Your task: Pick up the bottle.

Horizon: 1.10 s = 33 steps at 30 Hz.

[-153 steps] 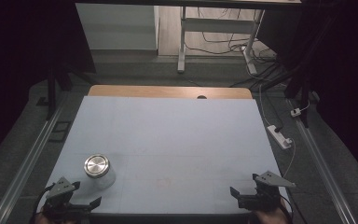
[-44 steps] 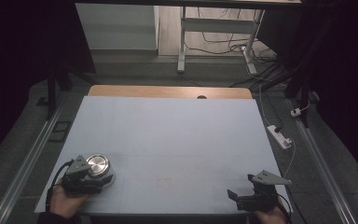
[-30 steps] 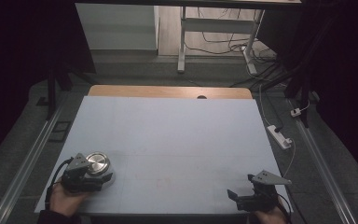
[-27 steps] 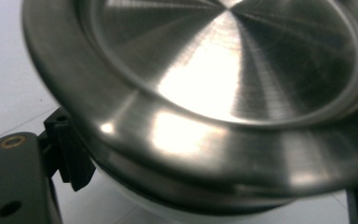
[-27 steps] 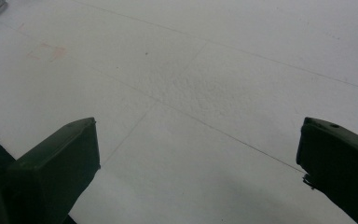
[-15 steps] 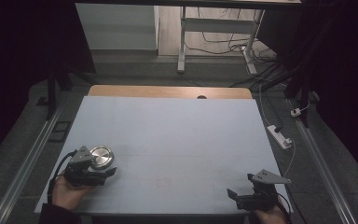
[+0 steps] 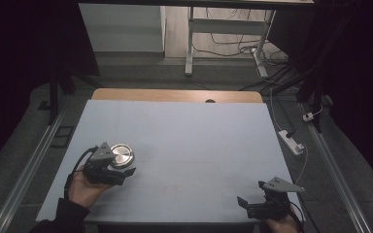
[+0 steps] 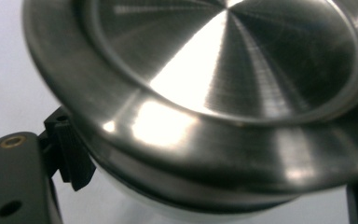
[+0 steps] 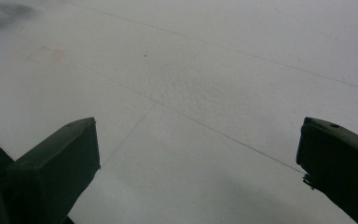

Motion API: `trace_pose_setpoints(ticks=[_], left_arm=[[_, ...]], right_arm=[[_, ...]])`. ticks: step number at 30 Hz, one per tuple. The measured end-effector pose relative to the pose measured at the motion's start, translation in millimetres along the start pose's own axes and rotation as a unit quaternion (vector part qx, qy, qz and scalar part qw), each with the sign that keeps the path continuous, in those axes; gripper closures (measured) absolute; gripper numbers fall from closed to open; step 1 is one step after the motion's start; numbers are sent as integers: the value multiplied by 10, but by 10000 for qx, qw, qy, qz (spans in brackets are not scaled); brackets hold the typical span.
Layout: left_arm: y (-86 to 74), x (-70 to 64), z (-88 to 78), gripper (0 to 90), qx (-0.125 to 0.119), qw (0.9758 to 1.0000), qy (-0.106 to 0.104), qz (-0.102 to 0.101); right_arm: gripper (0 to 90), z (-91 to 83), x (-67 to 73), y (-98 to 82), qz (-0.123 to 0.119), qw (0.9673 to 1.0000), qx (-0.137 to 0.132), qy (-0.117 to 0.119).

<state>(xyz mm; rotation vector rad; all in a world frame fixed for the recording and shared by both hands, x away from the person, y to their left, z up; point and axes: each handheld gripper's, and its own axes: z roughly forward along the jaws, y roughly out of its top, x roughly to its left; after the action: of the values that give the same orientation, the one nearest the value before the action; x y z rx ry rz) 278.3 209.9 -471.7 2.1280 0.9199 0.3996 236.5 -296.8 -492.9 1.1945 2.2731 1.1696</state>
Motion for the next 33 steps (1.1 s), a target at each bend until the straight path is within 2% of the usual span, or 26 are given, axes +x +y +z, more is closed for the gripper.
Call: trace_pose_setpoints(ticks=[10, 20, 33], left_arm=[[286, -62, 225, 151, -13, 9995, -231, 230], [541, -106, 446, 151, -117, 9984, -426, 348], [730, -212, 670, 151, -163, 9969, -561, 519]], right_arm=[[0, -5, 0, -4, 11, 10000, -11, -12], [0, -19, 1, -13, 35, 10000, -25, -10], [0, -16, 0, -12, 21, 10000, 0, -5]])
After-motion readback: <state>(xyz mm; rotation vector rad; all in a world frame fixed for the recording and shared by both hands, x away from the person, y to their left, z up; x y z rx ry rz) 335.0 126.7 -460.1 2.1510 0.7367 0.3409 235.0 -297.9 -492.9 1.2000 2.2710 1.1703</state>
